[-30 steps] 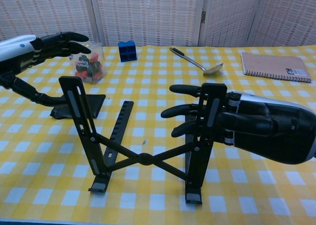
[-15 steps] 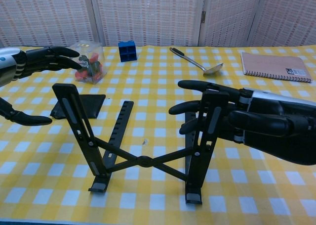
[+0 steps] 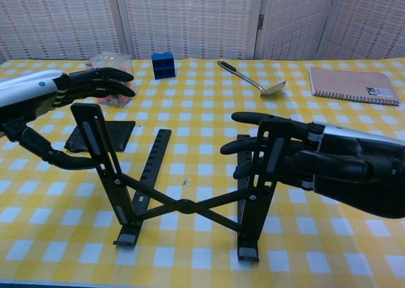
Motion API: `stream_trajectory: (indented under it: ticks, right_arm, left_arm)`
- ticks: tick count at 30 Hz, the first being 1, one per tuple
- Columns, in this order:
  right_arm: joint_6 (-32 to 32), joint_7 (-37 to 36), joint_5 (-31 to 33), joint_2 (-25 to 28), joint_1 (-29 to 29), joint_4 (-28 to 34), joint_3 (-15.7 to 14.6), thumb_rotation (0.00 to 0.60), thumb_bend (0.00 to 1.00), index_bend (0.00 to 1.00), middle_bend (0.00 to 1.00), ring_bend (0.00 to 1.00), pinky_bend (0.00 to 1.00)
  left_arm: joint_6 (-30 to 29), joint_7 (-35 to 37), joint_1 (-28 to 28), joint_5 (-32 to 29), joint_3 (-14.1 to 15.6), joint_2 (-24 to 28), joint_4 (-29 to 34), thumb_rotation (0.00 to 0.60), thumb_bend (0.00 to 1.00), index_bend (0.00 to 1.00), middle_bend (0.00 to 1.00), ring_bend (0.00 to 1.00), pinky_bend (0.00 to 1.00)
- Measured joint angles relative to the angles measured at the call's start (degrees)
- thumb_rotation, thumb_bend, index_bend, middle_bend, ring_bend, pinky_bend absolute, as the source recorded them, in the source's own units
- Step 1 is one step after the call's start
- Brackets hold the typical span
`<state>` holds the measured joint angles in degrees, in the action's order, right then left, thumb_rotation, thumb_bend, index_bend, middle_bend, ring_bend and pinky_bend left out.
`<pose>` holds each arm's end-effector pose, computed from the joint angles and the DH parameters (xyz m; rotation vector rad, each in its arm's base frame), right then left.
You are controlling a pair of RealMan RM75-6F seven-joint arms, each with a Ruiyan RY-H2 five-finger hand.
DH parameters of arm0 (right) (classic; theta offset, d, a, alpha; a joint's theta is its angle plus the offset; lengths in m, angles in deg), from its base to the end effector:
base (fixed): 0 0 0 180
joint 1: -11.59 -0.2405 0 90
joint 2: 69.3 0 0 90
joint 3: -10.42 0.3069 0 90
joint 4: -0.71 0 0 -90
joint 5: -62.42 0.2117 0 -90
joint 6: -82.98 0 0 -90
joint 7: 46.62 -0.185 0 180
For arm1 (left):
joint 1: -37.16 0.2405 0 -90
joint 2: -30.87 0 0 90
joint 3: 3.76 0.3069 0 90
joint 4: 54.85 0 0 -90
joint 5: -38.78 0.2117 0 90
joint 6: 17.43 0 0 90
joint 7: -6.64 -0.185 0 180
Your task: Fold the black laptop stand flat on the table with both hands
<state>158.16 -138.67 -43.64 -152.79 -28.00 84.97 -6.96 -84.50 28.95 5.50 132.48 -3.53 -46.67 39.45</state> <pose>-0.1890 -0.2673 -0.0274 -1.2169 2.1865 -1.2067 -0.1916 0.3166 0.0236 -1.8863 -1.3608 -1.4120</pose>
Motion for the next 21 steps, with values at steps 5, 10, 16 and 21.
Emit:
stream_trajectory:
  ticks: [5, 10, 16, 21]
  right_arm:
    - [0.4, 0.1, -0.8, 0.0, 0.3, 0.7, -0.8, 0.502, 0.38, 0.03, 0.21, 0.25, 0.02]
    - [0.9, 0.9, -0.8, -0.1, 1.1, 1.0, -1.2, 0.503, 0.39, 0.03, 0.21, 0.25, 0.02]
    - [2.4, 2.5, -0.2, 1.6, 1.1, 1.9, 0.4, 0.505, 0.39, 0.03, 0.21, 0.25, 0.02]
    - [3.3, 4.4, 0.1, 4.3, 0.6, 4.2, 1.9, 0.504, 0.39, 0.03, 0.21, 0.25, 0.02]
  left_arm:
    - [0.2, -0.8, -0.4, -1.5, -1.3, -0.5, -1.0, 0.6, 0.2, 0.12, 0.17, 0.1, 0.01]
    - [0.9, 0.6, -0.7, -1.4, -1.0, -0.3, -1.1, 0.6, 0.2, 0.12, 0.17, 0.1, 0.01]
    - [2.0, 2.6, -1.0, -0.6, 0.4, 0.6, -1.9, 0.6, 0.2, 0.19, 0.17, 0.1, 0.01]
    - [3.3, 5.5, -1.4, -0.4, 1.4, 1.3, -2.8, 0.6, 0.21, 0.29, 0.18, 0.1, 0.02]
